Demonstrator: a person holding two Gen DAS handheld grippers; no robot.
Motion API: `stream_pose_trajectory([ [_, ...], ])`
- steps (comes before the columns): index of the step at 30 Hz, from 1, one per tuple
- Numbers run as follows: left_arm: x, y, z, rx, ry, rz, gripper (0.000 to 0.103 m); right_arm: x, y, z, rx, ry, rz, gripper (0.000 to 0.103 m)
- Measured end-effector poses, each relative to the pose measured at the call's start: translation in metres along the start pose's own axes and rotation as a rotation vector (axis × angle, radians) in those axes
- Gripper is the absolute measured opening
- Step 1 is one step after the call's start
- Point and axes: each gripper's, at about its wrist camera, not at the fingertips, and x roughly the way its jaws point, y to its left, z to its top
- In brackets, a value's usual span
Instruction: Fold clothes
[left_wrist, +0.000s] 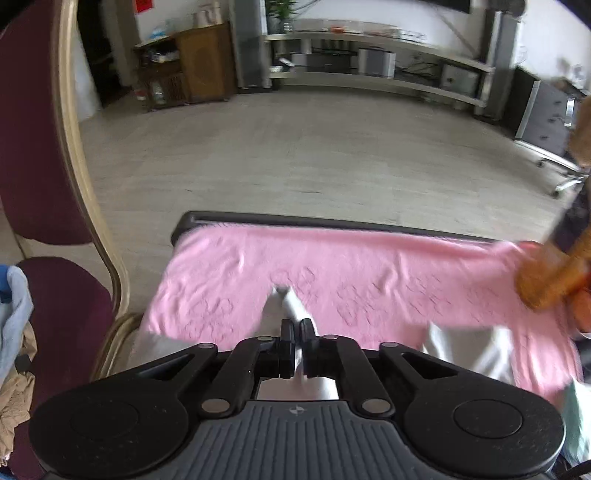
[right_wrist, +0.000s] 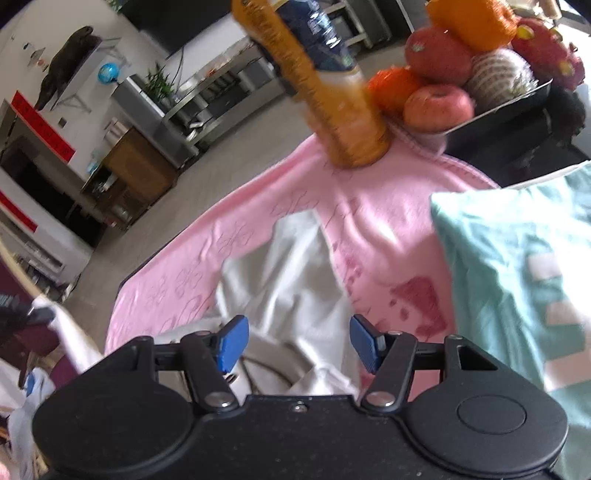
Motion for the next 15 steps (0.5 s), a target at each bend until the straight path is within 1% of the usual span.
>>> stream_pose_trajectory([
  [1, 0.002, -0.004, -0.003, 0.005, 0.012, -0.006, 0.015, 0.000, -0.001, 0.001, -0.003, 0.001, -0.006, 0.060],
  [4, -0.007, -0.002, -0.030, 0.036, 0.022, -0.047, 0.021, -0.001, -0.003, 0.003, -0.007, 0.006, -0.011, 0.062],
  [8, -0.023, 0.020, -0.086, 0.065, 0.049, -0.077, 0.022, -0.005, -0.004, 0.004, 0.011, 0.028, 0.016, 0.062],
  [10, -0.031, 0.032, -0.114, 0.075, 0.065, -0.091, 0.022, -0.009, 0.000, 0.003, -0.004, 0.036, 0.041, 0.061],
  [11, -0.032, 0.038, -0.128, 0.075, 0.073, -0.097, 0.022, -0.009, 0.003, 0.000, -0.026, 0.044, 0.061, 0.060],
  [12, -0.030, 0.042, -0.141, 0.066, 0.083, -0.104, 0.022, -0.010, 0.009, -0.003, -0.056, 0.056, 0.086, 0.054],
  [13, -0.026, 0.047, -0.152, 0.051, 0.096, -0.114, 0.021, -0.010, 0.014, -0.006, -0.087, 0.069, 0.112, 0.050],
  [15, -0.012, 0.056, -0.170, -0.007, 0.139, -0.154, 0.021, -0.006, 0.032, -0.017, -0.181, 0.111, 0.176, 0.050],
])
